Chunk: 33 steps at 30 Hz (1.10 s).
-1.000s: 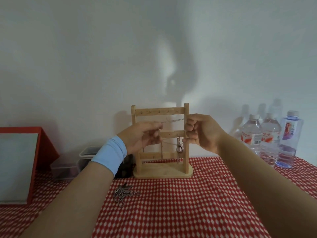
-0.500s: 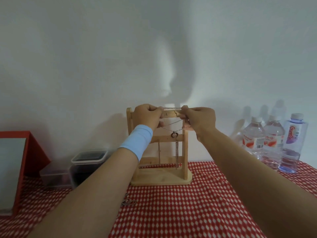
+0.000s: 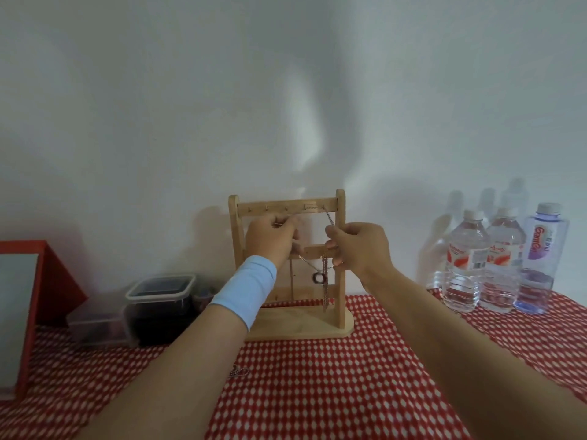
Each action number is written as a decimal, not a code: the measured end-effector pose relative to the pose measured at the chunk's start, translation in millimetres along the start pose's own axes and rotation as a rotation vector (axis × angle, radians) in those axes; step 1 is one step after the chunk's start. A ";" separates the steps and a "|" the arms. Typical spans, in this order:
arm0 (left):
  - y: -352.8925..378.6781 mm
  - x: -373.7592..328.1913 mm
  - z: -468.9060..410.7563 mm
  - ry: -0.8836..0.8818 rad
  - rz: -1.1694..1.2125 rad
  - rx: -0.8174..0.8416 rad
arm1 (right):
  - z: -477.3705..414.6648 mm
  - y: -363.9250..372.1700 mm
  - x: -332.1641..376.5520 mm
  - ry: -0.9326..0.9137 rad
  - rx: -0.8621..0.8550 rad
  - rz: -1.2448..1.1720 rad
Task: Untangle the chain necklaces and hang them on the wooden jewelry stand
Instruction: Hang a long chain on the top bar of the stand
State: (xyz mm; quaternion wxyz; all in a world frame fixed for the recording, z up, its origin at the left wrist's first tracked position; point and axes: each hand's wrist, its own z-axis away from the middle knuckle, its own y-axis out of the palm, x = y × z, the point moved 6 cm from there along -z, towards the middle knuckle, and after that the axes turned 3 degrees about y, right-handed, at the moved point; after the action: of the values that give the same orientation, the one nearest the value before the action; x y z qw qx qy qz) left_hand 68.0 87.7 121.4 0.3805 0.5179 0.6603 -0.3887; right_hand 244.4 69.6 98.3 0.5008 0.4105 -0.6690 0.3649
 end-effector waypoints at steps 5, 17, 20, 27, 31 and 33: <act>-20.3 -15.7 -11.9 0.041 -0.040 -0.126 | -3.3 3.8 12.4 0.018 0.012 -0.069; -4.0 16.9 -10.9 -0.099 -0.155 0.019 | -7.4 5.7 1.7 0.031 -0.008 0.020; 7.4 30.3 2.4 -0.116 -0.130 0.134 | 0.0 9.1 -10.1 0.034 0.054 0.074; 23.6 48.6 21.0 -0.091 -0.109 0.300 | 23.5 7.7 -37.0 0.005 0.118 0.124; 25.9 62.1 29.0 -0.068 -0.227 0.339 | 27.9 12.7 -55.4 0.061 0.144 0.047; 25.4 72.5 33.4 -0.104 -0.247 0.347 | 28.7 16.5 -65.5 0.082 0.148 0.043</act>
State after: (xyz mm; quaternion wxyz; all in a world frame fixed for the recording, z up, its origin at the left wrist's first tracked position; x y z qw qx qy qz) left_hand 83.6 89.6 39.1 0.2686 0.4699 0.6215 -0.5663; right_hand 229.3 62.3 26.8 0.4879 0.4170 -0.6278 0.4405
